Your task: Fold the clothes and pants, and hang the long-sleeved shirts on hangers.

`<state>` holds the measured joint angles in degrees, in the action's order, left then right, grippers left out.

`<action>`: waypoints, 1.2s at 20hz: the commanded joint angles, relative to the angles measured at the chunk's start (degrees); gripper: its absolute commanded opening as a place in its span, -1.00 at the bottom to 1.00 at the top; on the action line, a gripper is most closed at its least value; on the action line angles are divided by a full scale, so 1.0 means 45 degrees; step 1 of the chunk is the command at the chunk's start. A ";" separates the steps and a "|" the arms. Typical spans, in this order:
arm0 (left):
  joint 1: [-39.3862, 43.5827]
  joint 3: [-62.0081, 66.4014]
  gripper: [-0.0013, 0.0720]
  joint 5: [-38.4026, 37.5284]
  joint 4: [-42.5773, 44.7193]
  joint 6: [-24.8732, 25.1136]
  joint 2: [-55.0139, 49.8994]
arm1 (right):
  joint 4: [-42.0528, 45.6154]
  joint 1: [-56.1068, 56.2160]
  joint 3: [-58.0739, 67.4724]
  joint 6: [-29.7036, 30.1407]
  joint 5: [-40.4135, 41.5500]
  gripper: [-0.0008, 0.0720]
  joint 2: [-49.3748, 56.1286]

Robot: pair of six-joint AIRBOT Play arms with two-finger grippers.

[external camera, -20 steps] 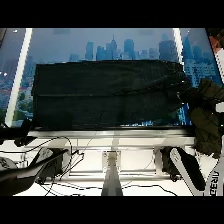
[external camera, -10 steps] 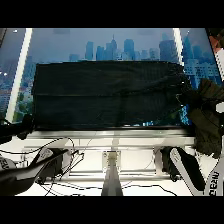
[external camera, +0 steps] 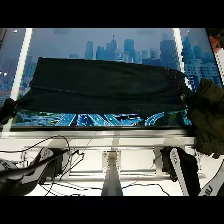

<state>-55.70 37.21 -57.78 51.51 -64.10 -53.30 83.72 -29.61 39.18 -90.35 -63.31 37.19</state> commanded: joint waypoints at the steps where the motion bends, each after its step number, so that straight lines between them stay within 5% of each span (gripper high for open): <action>1: 0.0068 0.0680 -0.91 0.0199 0.0175 0.0107 0.0627 | 0.1073 0.0000 0.0136 -0.0005 -0.2268 -0.91 -0.1452; 5: 0.1297 0.0899 -0.92 0.1919 0.0165 -0.0005 0.0068 | 0.0967 0.0000 0.0141 -0.0612 -0.1928 -0.91 -0.1753; 9: 0.3599 0.3259 -0.92 0.3036 0.0170 -0.1015 -0.2215 | -0.0243 0.0005 0.0141 -0.1015 0.0899 -0.91 -0.0607; 17: 0.7635 0.8981 -0.92 0.5129 0.0165 -0.3011 -0.8378 | -0.4653 0.0024 0.0170 -0.1433 0.7499 -0.91 0.3866; 24: 0.8602 0.9534 -0.90 0.8097 0.0151 -0.4099 -1.0375 | -0.4274 0.1826 0.3147 -0.1690 0.9981 -0.91 0.8442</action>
<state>-18.50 78.96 -27.35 52.21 -79.77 -96.75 64.84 -23.70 48.07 -96.57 -25.15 67.26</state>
